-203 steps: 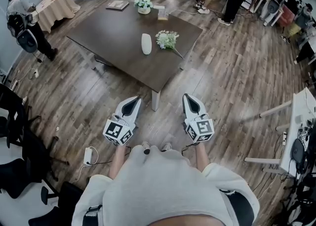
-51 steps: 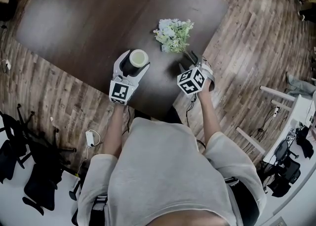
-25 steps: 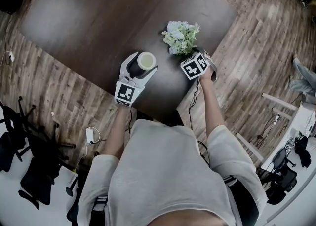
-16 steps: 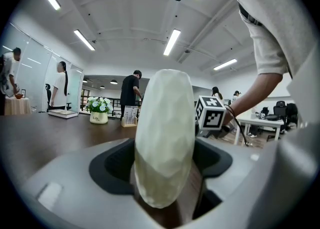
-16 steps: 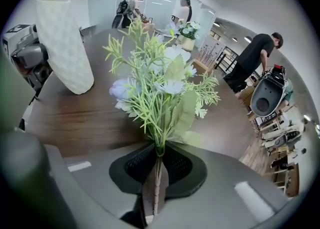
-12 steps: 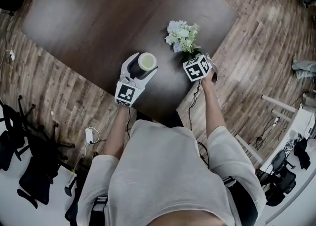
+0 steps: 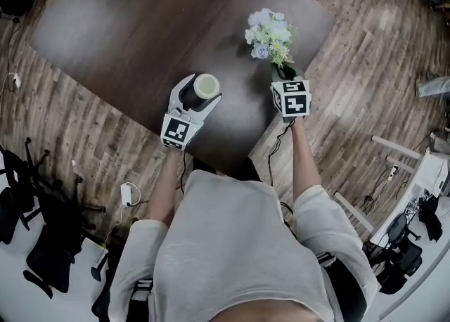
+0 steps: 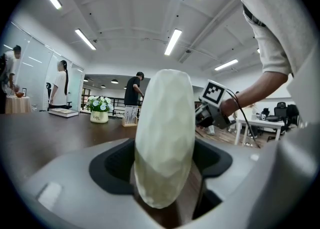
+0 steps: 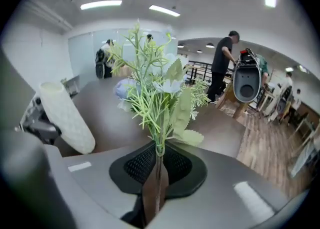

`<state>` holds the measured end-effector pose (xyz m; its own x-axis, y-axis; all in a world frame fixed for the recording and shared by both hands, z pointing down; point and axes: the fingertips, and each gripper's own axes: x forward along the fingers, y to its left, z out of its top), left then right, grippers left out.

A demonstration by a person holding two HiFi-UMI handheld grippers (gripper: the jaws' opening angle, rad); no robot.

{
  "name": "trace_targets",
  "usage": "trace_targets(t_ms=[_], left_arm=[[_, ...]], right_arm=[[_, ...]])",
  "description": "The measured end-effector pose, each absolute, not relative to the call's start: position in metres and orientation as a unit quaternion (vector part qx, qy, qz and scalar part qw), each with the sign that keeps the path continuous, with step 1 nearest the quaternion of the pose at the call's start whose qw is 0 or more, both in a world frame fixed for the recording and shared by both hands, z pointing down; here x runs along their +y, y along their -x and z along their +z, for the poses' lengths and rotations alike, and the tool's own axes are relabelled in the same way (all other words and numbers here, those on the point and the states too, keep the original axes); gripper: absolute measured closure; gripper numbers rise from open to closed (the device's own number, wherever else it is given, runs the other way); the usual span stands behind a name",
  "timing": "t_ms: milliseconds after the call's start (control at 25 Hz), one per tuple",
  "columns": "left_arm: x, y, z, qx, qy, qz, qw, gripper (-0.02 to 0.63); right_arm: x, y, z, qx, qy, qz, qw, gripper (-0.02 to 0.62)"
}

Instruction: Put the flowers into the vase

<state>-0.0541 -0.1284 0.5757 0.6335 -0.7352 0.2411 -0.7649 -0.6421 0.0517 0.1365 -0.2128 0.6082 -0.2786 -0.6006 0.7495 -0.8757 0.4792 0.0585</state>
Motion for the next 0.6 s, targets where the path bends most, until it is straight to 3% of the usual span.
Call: trace_targets(t_ms=[240, 360, 600], left_arm=[[-0.128, 0.053, 0.577, -0.421, -0.899, 0.097, 0.079, 0.252], [-0.128, 0.055, 0.576, -0.422, -0.898, 0.096, 0.081, 0.252], [-0.130, 0.058, 0.577, -0.424, -0.897, 0.095, 0.084, 0.252]], right_arm=[[-0.231, -0.141, 0.562, -0.796, -0.516, 0.265, 0.172, 0.555], [-0.233, -0.143, 0.541, -0.808, -0.525, 0.250, 0.094, 0.554], [-0.227, -0.135, 0.531, -0.823, -0.515, 0.222, 0.086, 0.553]])
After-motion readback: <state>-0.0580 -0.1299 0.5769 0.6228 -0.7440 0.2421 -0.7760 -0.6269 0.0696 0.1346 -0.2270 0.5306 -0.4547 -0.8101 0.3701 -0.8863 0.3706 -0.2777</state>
